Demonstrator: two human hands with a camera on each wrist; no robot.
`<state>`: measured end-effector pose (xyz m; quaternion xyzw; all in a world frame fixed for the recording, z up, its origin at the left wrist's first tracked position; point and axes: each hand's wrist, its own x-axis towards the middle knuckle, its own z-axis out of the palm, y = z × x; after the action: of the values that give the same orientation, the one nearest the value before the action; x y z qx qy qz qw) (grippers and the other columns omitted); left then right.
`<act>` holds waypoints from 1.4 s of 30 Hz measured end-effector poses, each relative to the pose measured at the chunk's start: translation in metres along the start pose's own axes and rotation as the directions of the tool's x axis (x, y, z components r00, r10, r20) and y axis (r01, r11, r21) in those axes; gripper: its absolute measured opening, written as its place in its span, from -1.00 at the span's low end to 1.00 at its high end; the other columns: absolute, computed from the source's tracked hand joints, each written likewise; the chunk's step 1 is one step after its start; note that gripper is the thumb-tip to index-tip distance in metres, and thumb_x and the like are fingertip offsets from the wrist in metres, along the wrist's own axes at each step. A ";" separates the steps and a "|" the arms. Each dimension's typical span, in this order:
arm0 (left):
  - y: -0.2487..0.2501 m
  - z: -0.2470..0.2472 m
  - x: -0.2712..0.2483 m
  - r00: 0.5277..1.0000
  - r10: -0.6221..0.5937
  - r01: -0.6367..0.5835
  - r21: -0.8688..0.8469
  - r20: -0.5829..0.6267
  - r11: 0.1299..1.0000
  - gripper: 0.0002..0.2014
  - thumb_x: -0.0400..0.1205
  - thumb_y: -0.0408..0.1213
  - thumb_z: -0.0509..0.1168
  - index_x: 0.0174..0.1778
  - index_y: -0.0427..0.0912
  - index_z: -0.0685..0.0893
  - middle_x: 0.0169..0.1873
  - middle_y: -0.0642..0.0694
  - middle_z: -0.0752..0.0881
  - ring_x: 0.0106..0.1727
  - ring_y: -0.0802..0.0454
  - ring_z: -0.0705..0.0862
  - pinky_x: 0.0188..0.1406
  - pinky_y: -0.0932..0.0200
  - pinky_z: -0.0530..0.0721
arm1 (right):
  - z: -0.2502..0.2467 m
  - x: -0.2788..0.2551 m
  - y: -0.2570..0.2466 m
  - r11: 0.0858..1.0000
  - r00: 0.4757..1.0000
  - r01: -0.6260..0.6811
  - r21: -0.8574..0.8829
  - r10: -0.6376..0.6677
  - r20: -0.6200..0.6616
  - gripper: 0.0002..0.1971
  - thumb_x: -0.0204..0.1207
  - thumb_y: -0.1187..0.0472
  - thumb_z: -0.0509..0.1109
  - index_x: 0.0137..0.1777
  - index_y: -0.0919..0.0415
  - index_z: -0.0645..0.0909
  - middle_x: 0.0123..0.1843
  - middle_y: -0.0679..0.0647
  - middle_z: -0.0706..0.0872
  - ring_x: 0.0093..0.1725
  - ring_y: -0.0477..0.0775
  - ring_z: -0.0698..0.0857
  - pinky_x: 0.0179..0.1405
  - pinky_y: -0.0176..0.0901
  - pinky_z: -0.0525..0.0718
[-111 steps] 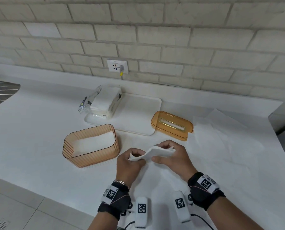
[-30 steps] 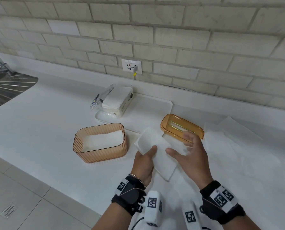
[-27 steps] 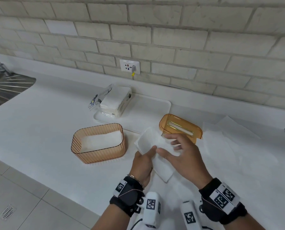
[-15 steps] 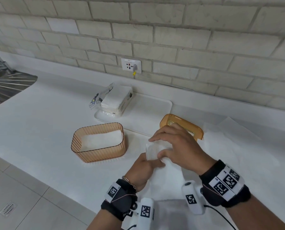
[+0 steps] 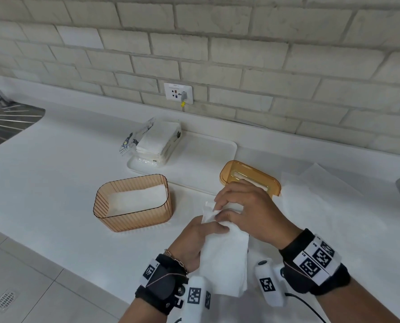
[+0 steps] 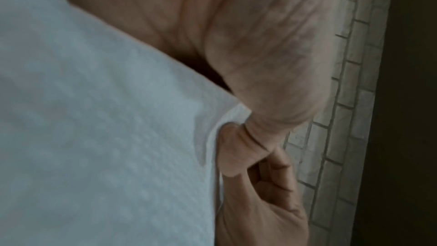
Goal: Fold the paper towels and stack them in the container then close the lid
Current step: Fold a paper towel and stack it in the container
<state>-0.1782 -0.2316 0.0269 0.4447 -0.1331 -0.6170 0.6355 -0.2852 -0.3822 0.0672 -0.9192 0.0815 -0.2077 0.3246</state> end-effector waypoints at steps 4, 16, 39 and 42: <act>0.003 0.008 -0.011 0.999 -0.019 0.028 -0.256 0.041 0.966 -0.38 0.75 0.08 0.36 0.50 -0.42 0.60 0.28 -0.36 0.64 0.35 -0.26 0.64 0.53 -0.16 0.52 | -0.003 -0.005 0.003 1.000 0.998 0.004 0.006 -0.004 -0.064 -0.78 0.39 0.31 0.74 -0.11 -0.04 0.86 0.07 -0.22 0.80 0.16 -0.17 0.68 0.17 -0.17 0.66; -0.007 0.001 -0.011 0.990 -0.132 0.105 -0.344 -0.057 0.933 -0.36 0.81 0.11 0.20 0.61 -0.37 0.55 0.46 -0.37 0.60 0.47 -0.28 0.60 0.75 -0.19 0.30 | -0.013 0.002 -0.003 0.999 0.998 0.000 -0.034 0.002 0.066 -0.84 0.40 0.29 0.75 -0.12 0.06 0.86 -0.18 -0.16 0.83 -0.08 -0.13 0.73 -0.05 -0.25 0.70; -0.012 -0.001 -0.005 0.993 -0.030 0.015 -0.139 -0.111 0.990 -0.53 0.75 -0.14 0.41 0.50 -0.38 0.67 0.39 -0.43 0.68 0.37 -0.33 0.66 0.57 -0.28 0.51 | -0.032 0.008 -0.016 0.992 0.962 -0.115 -0.054 0.124 0.242 -0.84 0.41 0.10 0.75 -0.14 -0.15 0.84 0.00 -0.23 0.75 0.13 -0.12 0.65 0.13 -0.18 0.62; -0.010 -0.001 -0.004 0.982 0.077 -0.071 0.044 -0.173 0.997 -0.66 0.80 -0.15 0.30 0.35 -0.31 0.78 0.25 -0.39 0.80 0.18 -0.31 0.79 0.20 -0.12 0.74 | -0.046 0.006 -0.023 0.982 0.930 -0.187 -0.030 0.187 0.316 -0.85 0.44 0.13 0.74 -0.15 -0.11 0.81 -0.11 -0.21 0.83 0.04 -0.21 0.74 0.00 -0.45 0.60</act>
<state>-0.1848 -0.2258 0.0210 0.5039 -0.1050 -0.5489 0.6586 -0.2999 -0.3919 0.1161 -0.9285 0.1153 -0.0251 0.3521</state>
